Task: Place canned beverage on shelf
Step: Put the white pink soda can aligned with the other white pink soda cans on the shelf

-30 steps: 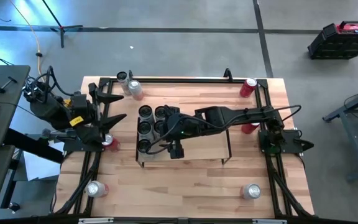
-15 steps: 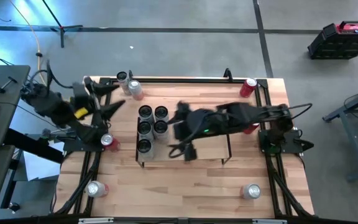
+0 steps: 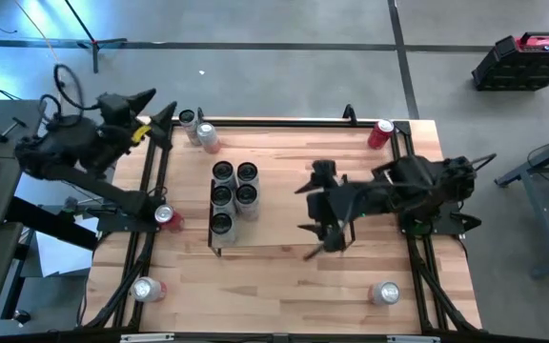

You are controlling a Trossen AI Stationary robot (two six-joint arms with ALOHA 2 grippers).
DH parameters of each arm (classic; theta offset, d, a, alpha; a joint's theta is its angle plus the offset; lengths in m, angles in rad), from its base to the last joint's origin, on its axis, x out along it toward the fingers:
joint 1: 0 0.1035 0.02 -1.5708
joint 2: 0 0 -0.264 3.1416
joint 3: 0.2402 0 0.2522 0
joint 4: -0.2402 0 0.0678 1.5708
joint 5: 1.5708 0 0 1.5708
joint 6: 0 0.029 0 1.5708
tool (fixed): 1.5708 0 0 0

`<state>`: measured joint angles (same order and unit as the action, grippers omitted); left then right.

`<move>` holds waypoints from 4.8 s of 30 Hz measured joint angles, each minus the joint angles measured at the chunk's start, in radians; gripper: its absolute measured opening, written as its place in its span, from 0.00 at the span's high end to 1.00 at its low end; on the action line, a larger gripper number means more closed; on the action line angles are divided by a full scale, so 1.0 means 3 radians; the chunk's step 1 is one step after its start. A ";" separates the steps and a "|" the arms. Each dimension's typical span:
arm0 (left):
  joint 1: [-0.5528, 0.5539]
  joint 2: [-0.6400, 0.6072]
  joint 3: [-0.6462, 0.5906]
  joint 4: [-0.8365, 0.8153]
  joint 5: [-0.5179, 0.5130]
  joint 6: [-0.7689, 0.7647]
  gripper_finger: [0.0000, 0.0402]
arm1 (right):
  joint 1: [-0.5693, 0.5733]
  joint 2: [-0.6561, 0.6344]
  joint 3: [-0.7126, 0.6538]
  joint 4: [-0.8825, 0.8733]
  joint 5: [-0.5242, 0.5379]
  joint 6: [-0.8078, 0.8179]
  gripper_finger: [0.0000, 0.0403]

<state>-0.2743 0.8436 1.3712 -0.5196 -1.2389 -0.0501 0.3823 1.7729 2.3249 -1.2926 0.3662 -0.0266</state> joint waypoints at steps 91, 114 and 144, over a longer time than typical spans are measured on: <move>0.3781 0.0737 -0.2045 0.0024 0.1891 -0.2411 0.21 | 0.0953 0.0271 -0.0057 -0.0928 0.1008 0.1592 0.20; 0.3374 0.1163 -0.2043 0.0586 0.1528 -0.2305 0.21 | 0.0927 0.0270 -0.0057 -0.0928 0.1061 0.1506 0.20; 0.3596 0.1265 -0.2042 0.0844 0.2063 -0.1913 0.21 | 0.0643 0.0013 -0.0055 -0.0928 0.1207 0.1119 0.20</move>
<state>0.8046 1.2232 0.7586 -0.2666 -0.6200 -0.6239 0.5751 1.7767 2.3085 -1.5711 0.7282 0.3091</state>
